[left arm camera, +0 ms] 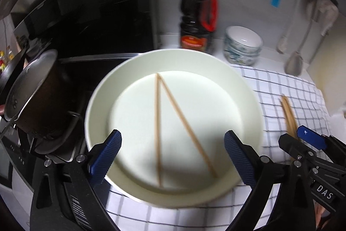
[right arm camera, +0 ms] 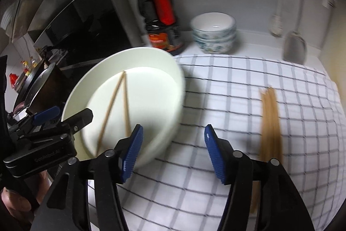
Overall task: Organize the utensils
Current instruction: 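Withdraw both open tools from the bowl back toward the chopstick bundle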
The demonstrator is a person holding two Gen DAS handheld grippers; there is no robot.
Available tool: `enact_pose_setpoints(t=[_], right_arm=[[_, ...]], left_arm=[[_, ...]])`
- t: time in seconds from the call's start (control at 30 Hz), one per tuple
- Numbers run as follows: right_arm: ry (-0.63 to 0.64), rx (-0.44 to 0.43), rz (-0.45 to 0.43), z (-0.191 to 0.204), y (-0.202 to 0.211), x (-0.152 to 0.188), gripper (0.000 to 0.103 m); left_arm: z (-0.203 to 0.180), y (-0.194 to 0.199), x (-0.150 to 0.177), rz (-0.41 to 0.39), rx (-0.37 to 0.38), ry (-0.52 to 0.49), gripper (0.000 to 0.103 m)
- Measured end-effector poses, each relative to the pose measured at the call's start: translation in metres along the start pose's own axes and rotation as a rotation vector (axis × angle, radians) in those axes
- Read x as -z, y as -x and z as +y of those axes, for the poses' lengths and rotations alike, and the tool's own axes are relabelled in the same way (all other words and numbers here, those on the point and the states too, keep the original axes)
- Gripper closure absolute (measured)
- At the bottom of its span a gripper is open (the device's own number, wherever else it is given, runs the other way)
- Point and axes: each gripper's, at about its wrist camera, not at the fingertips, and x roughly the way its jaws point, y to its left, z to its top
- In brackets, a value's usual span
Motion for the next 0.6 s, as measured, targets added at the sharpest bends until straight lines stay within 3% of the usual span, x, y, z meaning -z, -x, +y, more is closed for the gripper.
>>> enact_pose_setpoints(t=[0.33,0.6], right_arm=[[-0.124,0.152,-0.002,-0.097,0.044,0.041,0.043],[-0.148,0.221,-0.006,-0.16,0.049,0.058,0.043]], left_arm=[[-0.092,0.019,0.01,-0.016,0.121,-0.108,0.007],[-0.162,0.006,0.016,-0.001,0.181,-0.153,0.007]])
